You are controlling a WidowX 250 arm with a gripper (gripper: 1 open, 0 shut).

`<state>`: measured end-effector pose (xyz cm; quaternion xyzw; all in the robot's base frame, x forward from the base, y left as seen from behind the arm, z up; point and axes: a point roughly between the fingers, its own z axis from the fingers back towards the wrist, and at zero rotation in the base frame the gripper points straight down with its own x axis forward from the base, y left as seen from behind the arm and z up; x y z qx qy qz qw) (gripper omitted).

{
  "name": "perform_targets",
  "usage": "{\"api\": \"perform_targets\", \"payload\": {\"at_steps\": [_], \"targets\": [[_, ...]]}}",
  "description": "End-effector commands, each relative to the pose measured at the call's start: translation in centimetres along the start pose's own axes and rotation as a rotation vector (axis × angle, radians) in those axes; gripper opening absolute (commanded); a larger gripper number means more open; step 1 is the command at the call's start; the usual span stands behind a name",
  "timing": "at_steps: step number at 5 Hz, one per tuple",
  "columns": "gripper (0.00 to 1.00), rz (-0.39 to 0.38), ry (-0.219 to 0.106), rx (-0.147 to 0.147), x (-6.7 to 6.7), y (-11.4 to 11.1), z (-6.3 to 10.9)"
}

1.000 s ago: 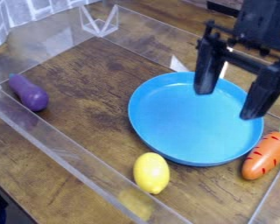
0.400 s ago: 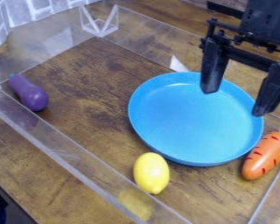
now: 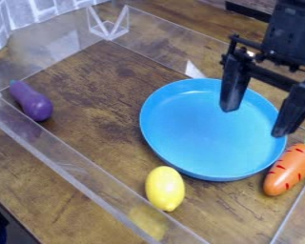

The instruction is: Move the carrot to the right side

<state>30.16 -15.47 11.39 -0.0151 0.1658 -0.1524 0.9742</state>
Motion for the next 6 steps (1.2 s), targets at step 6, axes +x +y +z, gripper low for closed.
{"api": "perform_targets", "payload": {"at_steps": [6], "targets": [[1.0, -0.239, -0.1, 0.107, 0.9, -1.6, -5.2]]}}
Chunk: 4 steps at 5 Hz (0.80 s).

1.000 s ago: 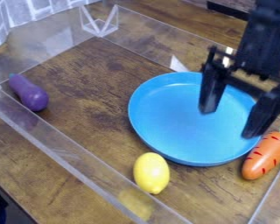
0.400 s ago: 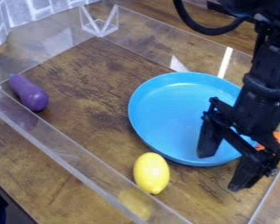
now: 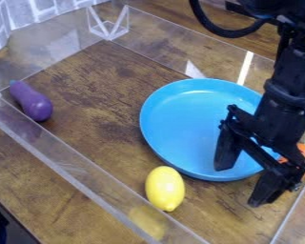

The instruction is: Move the carrot to the right side

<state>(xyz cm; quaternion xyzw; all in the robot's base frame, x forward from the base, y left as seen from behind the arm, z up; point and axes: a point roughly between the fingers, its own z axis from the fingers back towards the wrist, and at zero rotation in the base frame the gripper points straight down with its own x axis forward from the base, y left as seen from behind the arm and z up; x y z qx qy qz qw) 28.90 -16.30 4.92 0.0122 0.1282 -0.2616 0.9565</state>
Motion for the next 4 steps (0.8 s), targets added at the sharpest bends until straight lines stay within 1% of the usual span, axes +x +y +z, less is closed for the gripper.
{"api": "perform_targets", "payload": {"at_steps": [1, 2, 3, 4], "targets": [[1.0, -0.044, -0.048, 0.022, 0.0, -0.9, 1.2], [1.0, -0.046, -0.052, 0.029, 0.4, -2.0, 1.2], [1.0, -0.048, -0.058, 0.042, 0.4, -2.1, 1.1], [1.0, -0.051, -0.05, 0.051, 0.3, -2.2, 0.7]]}}
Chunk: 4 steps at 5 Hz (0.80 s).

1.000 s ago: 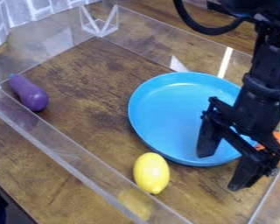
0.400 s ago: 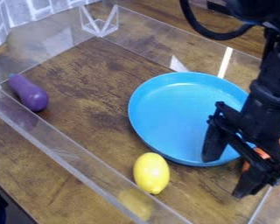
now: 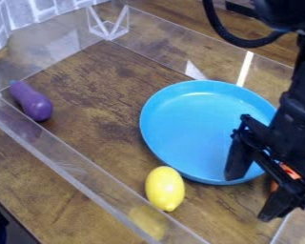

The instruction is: Move the carrot to the right side

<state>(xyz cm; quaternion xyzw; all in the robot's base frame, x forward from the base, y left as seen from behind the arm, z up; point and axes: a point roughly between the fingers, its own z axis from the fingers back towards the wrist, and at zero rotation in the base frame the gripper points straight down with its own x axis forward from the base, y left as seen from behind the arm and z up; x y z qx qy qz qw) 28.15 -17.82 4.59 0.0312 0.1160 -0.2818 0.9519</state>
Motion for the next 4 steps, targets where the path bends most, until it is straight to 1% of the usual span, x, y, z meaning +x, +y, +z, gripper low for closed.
{"api": "perform_targets", "payload": {"at_steps": [1, 2, 3, 4], "targets": [[1.0, -0.02, -0.03, 0.013, 0.43, -0.11, 0.76], [1.0, -0.028, -0.021, 0.024, 0.81, 0.17, 0.37], [0.0, -0.098, -0.021, 0.048, 0.97, 0.12, 0.05], [0.0, -0.163, -0.024, 0.067, 1.04, 0.0, 0.0]]}}
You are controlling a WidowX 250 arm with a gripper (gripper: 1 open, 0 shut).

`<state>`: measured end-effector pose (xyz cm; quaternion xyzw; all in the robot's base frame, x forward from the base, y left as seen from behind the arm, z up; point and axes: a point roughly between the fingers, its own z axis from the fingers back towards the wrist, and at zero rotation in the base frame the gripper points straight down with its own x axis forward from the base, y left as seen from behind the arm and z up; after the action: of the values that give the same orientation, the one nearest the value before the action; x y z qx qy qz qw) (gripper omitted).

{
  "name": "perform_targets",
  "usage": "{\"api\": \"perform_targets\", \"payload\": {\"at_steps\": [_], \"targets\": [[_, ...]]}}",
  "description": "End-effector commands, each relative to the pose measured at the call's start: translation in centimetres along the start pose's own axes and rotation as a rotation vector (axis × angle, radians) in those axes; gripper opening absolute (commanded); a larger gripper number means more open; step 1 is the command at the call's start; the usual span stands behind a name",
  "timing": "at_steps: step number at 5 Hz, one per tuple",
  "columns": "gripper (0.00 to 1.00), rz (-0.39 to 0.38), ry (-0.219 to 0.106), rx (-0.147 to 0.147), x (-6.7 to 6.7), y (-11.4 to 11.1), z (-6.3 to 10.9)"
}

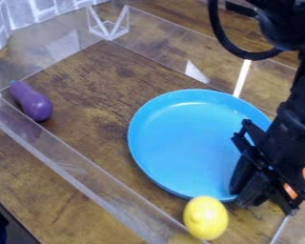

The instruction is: Move the carrot to the right side

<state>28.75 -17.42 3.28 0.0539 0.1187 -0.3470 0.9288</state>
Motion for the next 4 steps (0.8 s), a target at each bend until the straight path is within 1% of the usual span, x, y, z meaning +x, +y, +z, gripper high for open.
{"api": "perform_targets", "payload": {"at_steps": [1, 2, 3, 4], "targets": [[0.0, -0.052, -0.045, 0.031, 1.6, 0.4, 2.3], [0.0, -0.077, -0.053, 0.049, 2.6, 1.7, 3.5], [1.0, -0.109, -0.055, 0.051, 3.4, 2.7, 3.2], [0.0, -0.101, -0.057, 0.039, 3.3, 3.3, 3.5]]}}
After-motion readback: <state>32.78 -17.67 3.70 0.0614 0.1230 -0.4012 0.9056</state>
